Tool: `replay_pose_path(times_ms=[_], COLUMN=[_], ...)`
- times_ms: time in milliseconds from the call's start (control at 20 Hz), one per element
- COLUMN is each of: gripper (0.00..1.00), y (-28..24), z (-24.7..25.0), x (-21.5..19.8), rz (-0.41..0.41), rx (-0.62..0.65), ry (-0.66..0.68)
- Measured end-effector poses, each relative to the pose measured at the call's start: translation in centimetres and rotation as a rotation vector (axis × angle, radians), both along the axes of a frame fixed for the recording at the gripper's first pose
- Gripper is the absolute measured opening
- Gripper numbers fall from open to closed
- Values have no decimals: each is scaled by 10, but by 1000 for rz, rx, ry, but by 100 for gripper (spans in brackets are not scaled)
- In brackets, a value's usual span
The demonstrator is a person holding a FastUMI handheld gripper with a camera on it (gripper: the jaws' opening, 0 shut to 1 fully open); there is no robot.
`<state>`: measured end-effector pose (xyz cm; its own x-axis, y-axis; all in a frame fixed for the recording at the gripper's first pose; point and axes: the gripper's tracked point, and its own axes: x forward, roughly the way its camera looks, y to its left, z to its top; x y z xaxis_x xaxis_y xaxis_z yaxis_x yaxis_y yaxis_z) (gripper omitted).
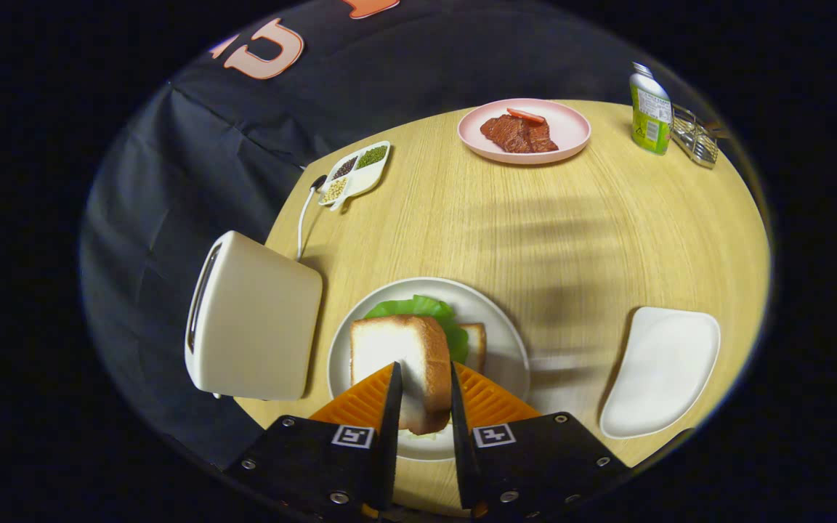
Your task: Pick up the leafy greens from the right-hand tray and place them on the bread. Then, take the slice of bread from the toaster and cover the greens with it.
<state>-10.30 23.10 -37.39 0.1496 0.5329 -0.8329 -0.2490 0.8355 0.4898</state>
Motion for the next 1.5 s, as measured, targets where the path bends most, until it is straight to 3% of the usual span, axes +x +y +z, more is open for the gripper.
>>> replay_pose_path(times_ms=[200,400,700,1000,1300,1500], gripper=[54,79,94,98,98,99], y=[-21,-24,-63,-93,-138,-171], z=[-7,25,102,205,310,352], x=[7,35,81,109,115,111], rz=[19,-101,-216,-272,-372,-446], rx=[-96,-31,-17,-32,-32,-77], ry=[-86,-207,-475,-791,-1025,-1139])
